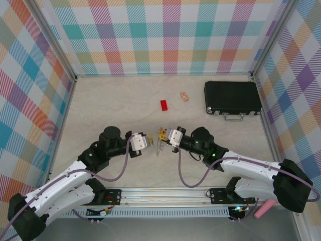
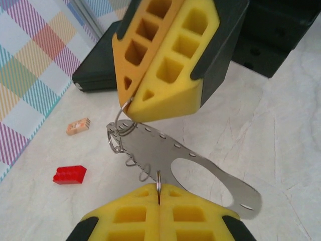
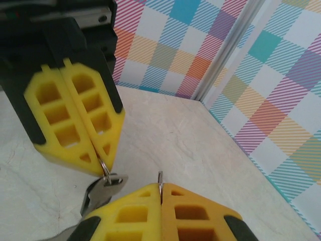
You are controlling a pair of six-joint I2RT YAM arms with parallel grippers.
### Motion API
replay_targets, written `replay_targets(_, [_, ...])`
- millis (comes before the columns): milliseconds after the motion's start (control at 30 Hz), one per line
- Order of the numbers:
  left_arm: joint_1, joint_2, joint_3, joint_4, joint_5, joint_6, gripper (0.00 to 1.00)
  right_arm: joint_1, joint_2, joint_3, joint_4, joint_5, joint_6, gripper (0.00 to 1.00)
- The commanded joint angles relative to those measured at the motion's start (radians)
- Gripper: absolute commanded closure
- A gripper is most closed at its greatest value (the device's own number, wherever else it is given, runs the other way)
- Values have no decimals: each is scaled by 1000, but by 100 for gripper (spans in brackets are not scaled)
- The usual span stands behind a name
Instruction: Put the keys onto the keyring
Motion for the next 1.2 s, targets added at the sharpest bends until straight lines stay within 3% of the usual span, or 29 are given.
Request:
replay_targets(0, [-9, 9, 36, 27, -12, 24, 100, 10, -23, -10, 58, -4, -12, 100])
replay_targets(500, [-12, -29, 27, 90, -61, 39, 100, 17, -7, -15, 47, -4, 4, 100])
replay_targets(1167, [-28, 7, 76, 32, -43, 48, 100, 35, 8, -11, 54, -5, 11, 100])
